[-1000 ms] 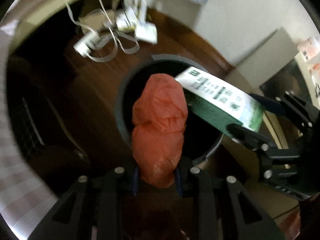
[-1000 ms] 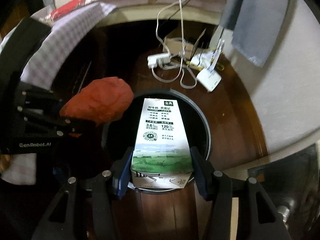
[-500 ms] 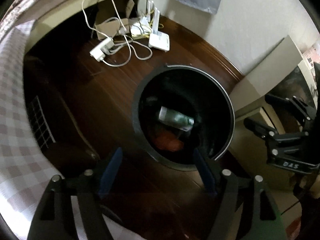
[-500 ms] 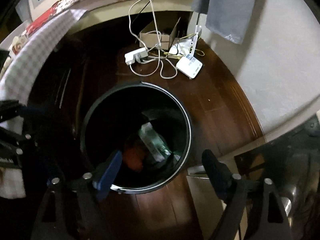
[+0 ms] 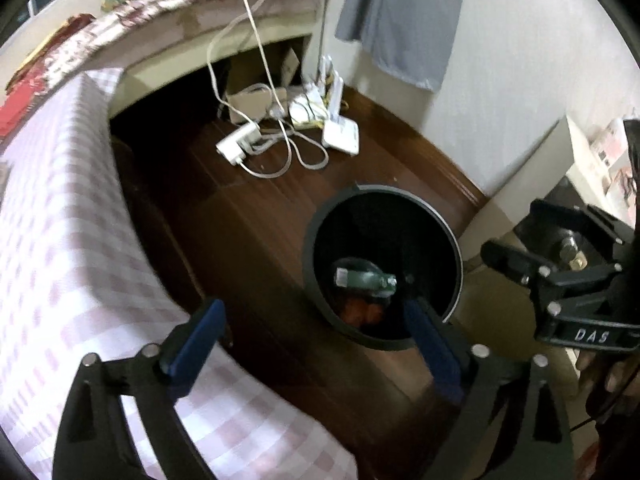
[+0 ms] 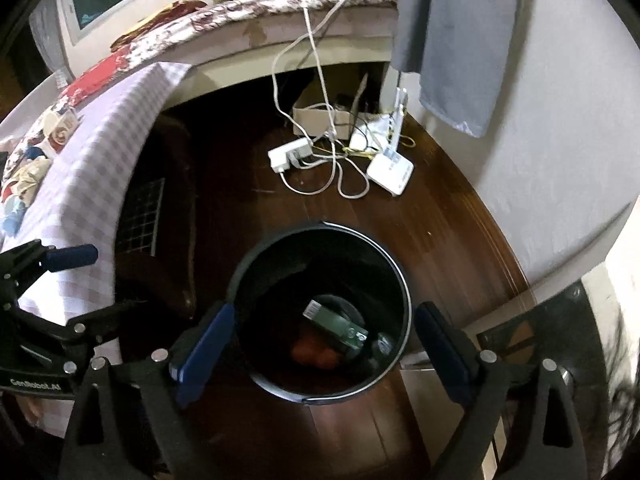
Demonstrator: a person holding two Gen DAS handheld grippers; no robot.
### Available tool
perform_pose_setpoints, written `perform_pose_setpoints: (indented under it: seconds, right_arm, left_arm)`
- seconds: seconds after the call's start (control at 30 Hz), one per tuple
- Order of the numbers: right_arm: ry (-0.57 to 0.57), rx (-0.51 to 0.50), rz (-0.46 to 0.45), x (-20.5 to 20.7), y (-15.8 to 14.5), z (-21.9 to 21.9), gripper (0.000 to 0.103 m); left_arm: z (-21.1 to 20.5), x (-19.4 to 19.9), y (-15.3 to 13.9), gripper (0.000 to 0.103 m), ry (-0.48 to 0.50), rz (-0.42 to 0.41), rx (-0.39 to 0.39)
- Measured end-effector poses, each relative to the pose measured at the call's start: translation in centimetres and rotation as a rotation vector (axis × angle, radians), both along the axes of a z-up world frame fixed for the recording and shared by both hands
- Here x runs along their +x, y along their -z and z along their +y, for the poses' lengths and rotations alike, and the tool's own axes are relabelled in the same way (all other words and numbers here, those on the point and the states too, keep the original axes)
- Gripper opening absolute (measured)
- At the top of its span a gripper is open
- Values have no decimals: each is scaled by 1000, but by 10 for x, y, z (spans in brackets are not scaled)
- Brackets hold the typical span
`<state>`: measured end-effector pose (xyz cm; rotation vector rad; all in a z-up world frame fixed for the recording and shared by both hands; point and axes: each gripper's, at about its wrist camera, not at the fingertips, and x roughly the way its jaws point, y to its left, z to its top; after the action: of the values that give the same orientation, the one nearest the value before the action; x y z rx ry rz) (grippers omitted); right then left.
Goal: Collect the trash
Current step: 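Open both tools to drop the bag and carton into the bin, then move both open tools back toward the trash on the table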
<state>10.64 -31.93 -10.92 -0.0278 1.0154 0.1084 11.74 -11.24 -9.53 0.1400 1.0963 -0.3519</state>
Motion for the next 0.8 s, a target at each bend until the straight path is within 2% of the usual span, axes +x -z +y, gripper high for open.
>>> perform_pose_setpoints:
  seconds: [0.27, 0.47, 0.63, 0.8]
  right_arm:
    - [-53, -4, -49, -1, -23, 28, 97]
    - [-59, 4, -80, -3, -37, 38, 98]
    - [-82, 22, -93, -5, -49, 50, 98]
    - [-119, 22, -136, -6, -67, 71, 98]
  left_arm:
    - [26, -8, -25, 102, -39, -70, -47]
    - [45, -12, -36, 103, -93, -134, -35]
    - [64, -15, -41, 103, -133, -148, -42]
    - [84, -25, -50, 103, -187, -222, 48]
